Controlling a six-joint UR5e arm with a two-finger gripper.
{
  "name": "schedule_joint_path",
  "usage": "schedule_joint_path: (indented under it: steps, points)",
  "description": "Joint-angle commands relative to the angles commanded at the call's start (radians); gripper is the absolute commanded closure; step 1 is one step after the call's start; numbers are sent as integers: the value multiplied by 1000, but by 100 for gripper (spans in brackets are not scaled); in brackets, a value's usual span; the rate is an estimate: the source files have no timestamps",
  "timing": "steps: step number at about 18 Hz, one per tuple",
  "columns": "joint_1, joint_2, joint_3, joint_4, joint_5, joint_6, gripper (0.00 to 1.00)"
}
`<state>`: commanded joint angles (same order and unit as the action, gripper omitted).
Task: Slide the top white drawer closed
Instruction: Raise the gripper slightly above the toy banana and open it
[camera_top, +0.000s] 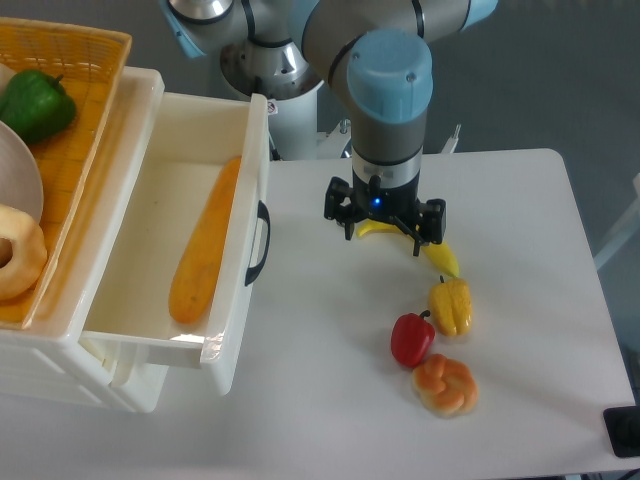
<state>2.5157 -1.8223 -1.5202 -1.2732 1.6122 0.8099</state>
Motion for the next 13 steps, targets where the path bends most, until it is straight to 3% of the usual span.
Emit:
schedule_joint_path:
  steps: [5,10,13]
  points:
    - [-2,-2,-6,-3,15,-11,0]
    - [-8,9,-61,-2,93,-12,0]
    - [-9,8,-54,-5,106,-12,0]
